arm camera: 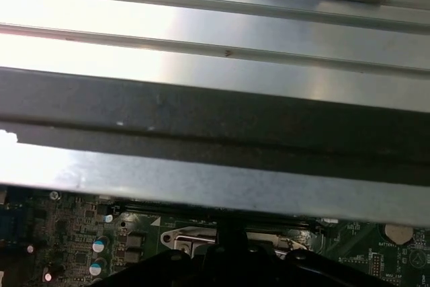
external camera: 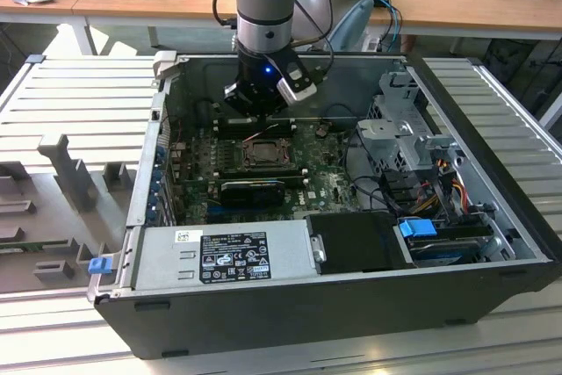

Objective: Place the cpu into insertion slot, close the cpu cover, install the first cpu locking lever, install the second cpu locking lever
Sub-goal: 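Install the first cpu locking lever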

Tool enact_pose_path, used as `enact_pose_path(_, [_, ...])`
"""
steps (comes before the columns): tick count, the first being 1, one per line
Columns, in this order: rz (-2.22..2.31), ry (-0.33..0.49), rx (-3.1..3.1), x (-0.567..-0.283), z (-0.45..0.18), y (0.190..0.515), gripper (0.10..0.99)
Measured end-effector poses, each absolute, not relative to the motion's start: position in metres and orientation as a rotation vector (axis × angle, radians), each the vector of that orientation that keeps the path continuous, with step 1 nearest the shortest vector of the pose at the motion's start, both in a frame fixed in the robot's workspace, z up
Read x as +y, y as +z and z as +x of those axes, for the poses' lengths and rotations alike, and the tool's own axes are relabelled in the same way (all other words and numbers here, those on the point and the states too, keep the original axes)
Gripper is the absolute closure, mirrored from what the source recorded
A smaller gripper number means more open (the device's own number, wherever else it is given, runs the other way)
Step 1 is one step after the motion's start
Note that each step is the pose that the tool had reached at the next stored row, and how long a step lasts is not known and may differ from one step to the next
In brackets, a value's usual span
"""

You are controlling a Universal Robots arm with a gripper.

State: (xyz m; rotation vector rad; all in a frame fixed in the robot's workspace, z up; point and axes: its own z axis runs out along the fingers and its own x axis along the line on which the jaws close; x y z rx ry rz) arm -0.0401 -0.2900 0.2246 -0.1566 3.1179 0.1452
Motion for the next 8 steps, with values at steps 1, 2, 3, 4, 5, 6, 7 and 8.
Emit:
enact_pose_path(1, [-0.157, 0.145, 3.118, -0.29, -0.0397, 0.2246, 0.98])
enact_pose_path(2, [-0.157, 0.145, 3.118, -0.29, -0.0392, 0.2246, 0.98])
enact_pose_path(3, [-0.157, 0.145, 3.118, -0.29, -0.0388, 0.2246, 0.98])
enact_pose_path(4, [-0.157, 0.145, 3.118, -0.29, -0.038, 0.2246, 0.98])
enact_pose_path(5, [-0.157, 0.145, 3.118, -0.29, -0.0375, 0.2246, 0.98])
enact_pose_path(6, [-0.157, 0.145, 3.118, -0.29, -0.0371, 0.2246, 0.98])
enact_pose_path(7, [-0.157, 0.145, 3.118, -0.29, -0.0367, 0.2253, 0.98])
enact_pose_path(8, [-0.157, 0.145, 3.118, -0.29, -0.0367, 0.2264, 0.98])
